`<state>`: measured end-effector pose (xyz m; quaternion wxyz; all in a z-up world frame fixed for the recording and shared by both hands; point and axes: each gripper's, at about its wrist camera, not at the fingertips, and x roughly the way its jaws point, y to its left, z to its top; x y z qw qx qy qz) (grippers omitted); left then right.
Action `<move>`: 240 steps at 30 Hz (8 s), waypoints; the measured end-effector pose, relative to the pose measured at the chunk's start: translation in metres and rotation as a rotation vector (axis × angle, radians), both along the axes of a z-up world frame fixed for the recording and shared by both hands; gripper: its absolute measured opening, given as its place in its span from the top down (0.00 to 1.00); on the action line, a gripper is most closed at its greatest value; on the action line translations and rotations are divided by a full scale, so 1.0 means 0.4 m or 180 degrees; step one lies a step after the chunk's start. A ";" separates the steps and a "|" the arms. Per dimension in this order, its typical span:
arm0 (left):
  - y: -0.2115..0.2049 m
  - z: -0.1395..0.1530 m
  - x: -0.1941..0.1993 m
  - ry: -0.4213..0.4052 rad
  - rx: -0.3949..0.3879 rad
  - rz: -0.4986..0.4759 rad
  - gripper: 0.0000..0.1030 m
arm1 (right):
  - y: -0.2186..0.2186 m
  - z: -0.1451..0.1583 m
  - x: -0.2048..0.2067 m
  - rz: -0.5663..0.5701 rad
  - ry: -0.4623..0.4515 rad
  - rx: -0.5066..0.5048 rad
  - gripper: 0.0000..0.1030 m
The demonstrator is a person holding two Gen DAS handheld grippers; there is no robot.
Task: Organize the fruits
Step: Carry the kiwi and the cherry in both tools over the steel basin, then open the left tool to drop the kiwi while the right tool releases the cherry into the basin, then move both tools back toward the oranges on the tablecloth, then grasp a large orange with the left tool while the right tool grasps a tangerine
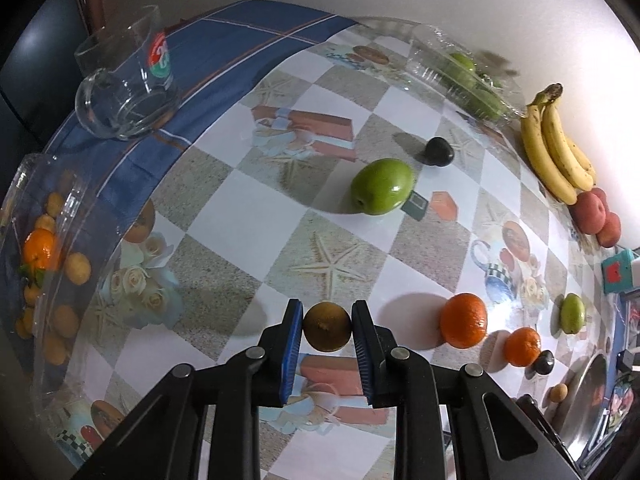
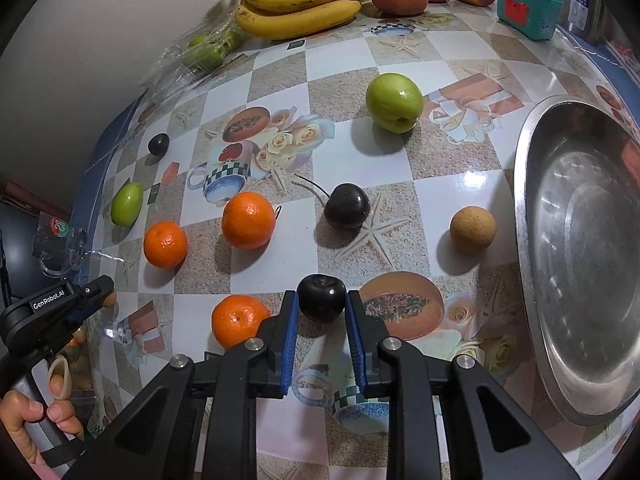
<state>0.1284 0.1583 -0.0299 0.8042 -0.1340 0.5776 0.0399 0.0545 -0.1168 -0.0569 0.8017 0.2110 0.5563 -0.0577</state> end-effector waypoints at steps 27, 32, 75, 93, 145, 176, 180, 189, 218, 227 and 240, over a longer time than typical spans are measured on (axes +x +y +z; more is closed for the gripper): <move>-0.239 0.086 -0.022 -0.0241 0.0158 -0.0576 0.74 | -0.196 0.122 -0.083 -0.0477 -0.0386 0.0156 0.77; -0.311 0.099 -0.032 -0.0279 0.0127 -0.0781 0.74 | -0.284 0.133 -0.117 -0.0748 -0.0401 0.0142 0.77; -0.877 0.086 -0.218 -0.0695 -0.0190 -0.2599 0.74 | -0.556 0.107 -0.246 -0.1735 -0.0317 0.0156 0.76; -0.896 0.028 -0.210 -0.0521 -0.0048 -0.2620 0.71 | -0.542 0.053 -0.221 -0.1627 -0.0033 0.0116 0.76; -0.709 0.059 -0.090 -0.0597 0.0357 -0.1501 0.00 | -0.476 0.105 -0.187 -0.1283 -0.0124 -0.0618 0.06; -0.370 0.071 -0.002 -0.0342 0.0650 -0.0688 0.00 | -0.204 0.122 -0.072 -0.0023 -0.0547 -0.0562 0.03; -0.333 0.075 0.001 -0.0353 0.0636 -0.0625 0.00 | -0.159 0.121 -0.056 0.0174 -0.0596 -0.0412 0.03; -0.278 0.066 0.017 -0.0332 0.0568 -0.0617 0.00 | -0.084 0.114 -0.024 0.0301 -0.0722 -0.0075 0.03; -0.260 -0.034 0.054 -0.0102 0.0129 -0.0849 0.33 | 0.124 -0.025 0.036 0.0889 -0.0139 -0.0218 0.42; -0.280 -0.039 0.056 -0.0092 0.0150 -0.0898 0.59 | 0.143 -0.024 0.034 0.0991 -0.0148 -0.0157 0.61; -0.278 0.001 0.049 -0.0146 0.0165 -0.0873 0.59 | 0.138 -0.005 0.023 0.0949 -0.0212 -0.0022 0.62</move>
